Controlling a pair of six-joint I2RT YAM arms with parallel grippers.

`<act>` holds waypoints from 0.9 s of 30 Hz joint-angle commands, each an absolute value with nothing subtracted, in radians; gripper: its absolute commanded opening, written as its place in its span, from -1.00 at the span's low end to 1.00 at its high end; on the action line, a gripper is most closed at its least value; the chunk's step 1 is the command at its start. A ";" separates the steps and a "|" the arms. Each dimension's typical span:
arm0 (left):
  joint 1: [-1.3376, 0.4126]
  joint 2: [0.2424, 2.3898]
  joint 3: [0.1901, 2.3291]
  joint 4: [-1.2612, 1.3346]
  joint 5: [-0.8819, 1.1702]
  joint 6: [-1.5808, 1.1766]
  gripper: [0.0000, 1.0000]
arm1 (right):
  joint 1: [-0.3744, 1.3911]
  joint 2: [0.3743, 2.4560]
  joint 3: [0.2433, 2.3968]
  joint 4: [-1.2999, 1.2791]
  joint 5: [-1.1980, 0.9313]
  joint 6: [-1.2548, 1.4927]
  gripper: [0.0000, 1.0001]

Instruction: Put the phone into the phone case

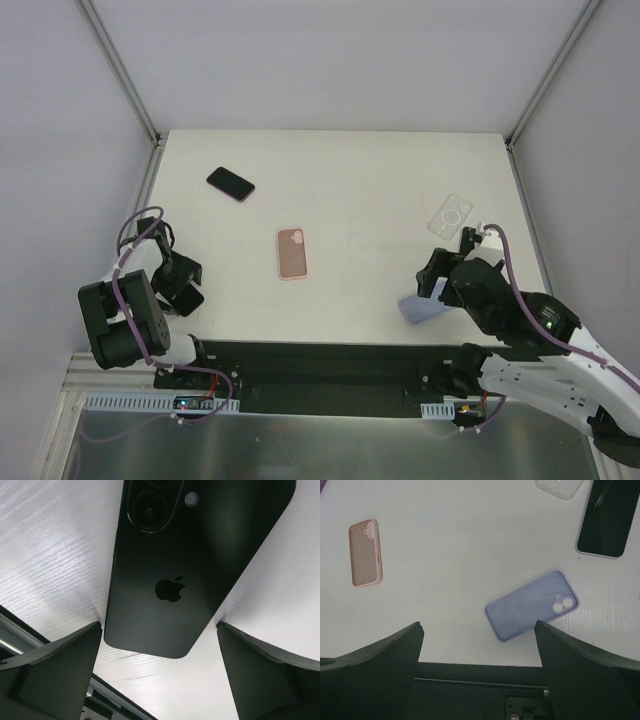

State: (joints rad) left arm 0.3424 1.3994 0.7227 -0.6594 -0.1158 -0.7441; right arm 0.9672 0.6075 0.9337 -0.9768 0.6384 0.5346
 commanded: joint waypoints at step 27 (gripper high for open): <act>0.107 1.149 0.552 -0.443 0.414 -0.709 0.03 | 0.969 0.791 0.712 -0.280 0.258 0.417 0.92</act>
State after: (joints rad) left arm 0.1261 1.1965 0.5842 -0.4961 0.2657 -0.6964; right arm 0.9668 0.7250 0.7616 -0.6037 0.4026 0.4660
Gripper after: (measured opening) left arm 0.690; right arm 0.985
